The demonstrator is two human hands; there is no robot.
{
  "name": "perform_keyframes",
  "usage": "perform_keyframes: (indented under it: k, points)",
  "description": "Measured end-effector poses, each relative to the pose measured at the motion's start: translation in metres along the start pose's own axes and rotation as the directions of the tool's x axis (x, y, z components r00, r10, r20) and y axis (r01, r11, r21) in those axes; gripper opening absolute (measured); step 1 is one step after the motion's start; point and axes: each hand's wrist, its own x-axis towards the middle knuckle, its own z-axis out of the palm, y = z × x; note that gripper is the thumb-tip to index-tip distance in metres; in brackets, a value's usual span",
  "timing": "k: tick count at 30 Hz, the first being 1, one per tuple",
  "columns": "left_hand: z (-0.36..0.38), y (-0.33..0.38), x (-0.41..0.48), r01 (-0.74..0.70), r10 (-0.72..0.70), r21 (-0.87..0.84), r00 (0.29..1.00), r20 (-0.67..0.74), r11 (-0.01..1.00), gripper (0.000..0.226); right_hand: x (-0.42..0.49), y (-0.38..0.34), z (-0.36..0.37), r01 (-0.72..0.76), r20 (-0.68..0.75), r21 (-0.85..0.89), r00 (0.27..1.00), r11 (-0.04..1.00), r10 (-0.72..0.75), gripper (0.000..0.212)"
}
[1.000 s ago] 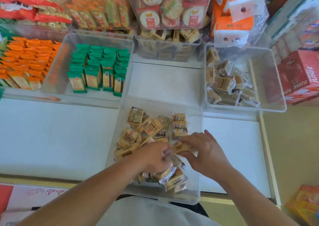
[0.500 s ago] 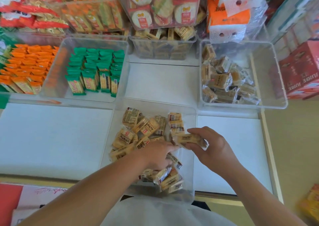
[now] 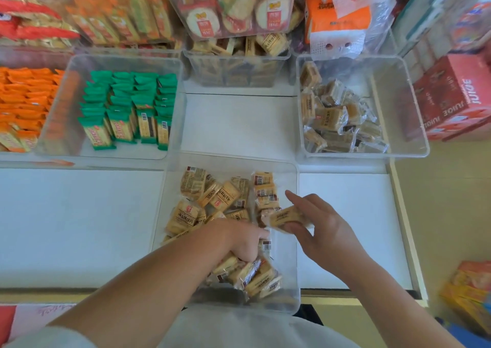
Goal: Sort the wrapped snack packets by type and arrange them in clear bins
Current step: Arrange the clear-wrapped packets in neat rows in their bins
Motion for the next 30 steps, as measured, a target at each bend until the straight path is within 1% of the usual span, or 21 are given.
perform_keyframes:
  k: [2,3,5,6,7,8,10,11,13,15,17,20,22,24,26,28,30]
  points:
    - [0.0,0.0,0.002,0.004,-0.003,0.026,1.0,-0.021,1.0,0.08,0.004,-0.003,0.004,0.072,0.06,-0.114,0.996,0.991,-0.066,0.06]
    - [0.001,0.001,0.0,0.024,-0.023,0.04,0.999,-0.027,0.999,0.076,0.006,-0.005,0.008,0.1,0.115,-0.172,0.99,0.98,-0.081,0.064]
    - [0.003,-0.002,-0.001,0.069,-0.066,0.065,0.997,-0.04,0.995,0.07,0.009,-0.009,0.016,0.12,0.207,-0.275,0.976,0.954,-0.063,0.071]
    - [0.005,-0.003,-0.002,0.078,-0.074,0.073,0.996,-0.044,0.994,0.07,0.011,-0.01,0.02,0.127,0.219,-0.329,0.974,0.936,-0.056,0.073]
    - [0.006,-0.005,-0.004,0.08,-0.077,0.073,0.996,-0.047,0.994,0.069,0.013,-0.01,0.023,0.13,0.23,-0.369,0.972,0.92,-0.045,0.07]
    - [0.008,-0.008,-0.004,0.073,-0.069,0.063,0.996,-0.061,0.995,0.064,0.015,-0.011,0.025,0.123,0.249,-0.382,0.968,0.916,-0.026,0.064]
    - [0.012,-0.013,-0.008,0.056,-0.052,0.039,0.992,-0.115,0.998,0.058,0.02,-0.011,0.025,0.088,0.276,-0.346,0.961,0.934,0.011,0.045]
    - [0.015,-0.015,-0.011,0.052,-0.049,0.023,0.989,-0.138,0.998,0.059,0.023,-0.011,0.025,0.084,0.283,-0.336,0.959,0.938,0.016,0.038]
    - [0.018,-0.017,-0.017,0.041,-0.043,-0.02,0.986,-0.161,0.999,0.066,0.028,-0.01,0.029,0.1,0.319,-0.364,0.947,0.926,0.023,0.031]
    - [0.021,-0.017,-0.025,0.026,-0.037,-0.065,0.983,-0.177,0.998,0.074,0.03,-0.01,0.037,0.093,0.342,-0.377,0.939,0.922,0.044,0.031]
    - [0.025,-0.015,-0.035,0.004,-0.028,-0.108,0.975,-0.219,0.994,0.076,0.027,-0.01,0.047,0.105,0.359,-0.414,0.931,0.904,0.056,0.034]
    - [0.04,-0.016,-0.044,-0.035,-0.034,-0.212,0.949,-0.312,0.977,0.08,0.022,-0.005,0.058,0.095,0.3,-0.452,0.953,0.887,0.051,0.043]
    - [0.05,-0.017,-0.041,-0.074,-0.047,-0.303,0.926,-0.375,0.95,0.078,0.019,-0.004,0.062,0.083,0.279,-0.441,0.959,0.894,0.049,0.044]
    - [0.057,-0.015,-0.035,-0.104,-0.076,-0.374,0.897,-0.436,0.922,0.075,0.017,-0.005,0.059,0.048,0.262,-0.356,0.964,0.933,0.05,0.041]
    - [0.062,-0.012,-0.027,-0.125,-0.11,-0.427,0.867,-0.485,0.896,0.064,0.013,0.0,0.051,0.03,0.24,-0.268,0.97,0.963,0.036,0.04]
    - [0.067,-0.01,-0.023,-0.138,-0.144,-0.446,0.828,-0.542,0.884,0.049,0.005,0.001,0.043,0.078,0.251,-0.257,0.968,0.963,-0.011,0.04]
    - [0.07,-0.009,-0.019,-0.147,-0.155,-0.428,0.79,-0.593,0.892,0.047,-0.004,-0.002,0.039,0.122,0.29,-0.286,0.956,0.95,-0.036,0.037]
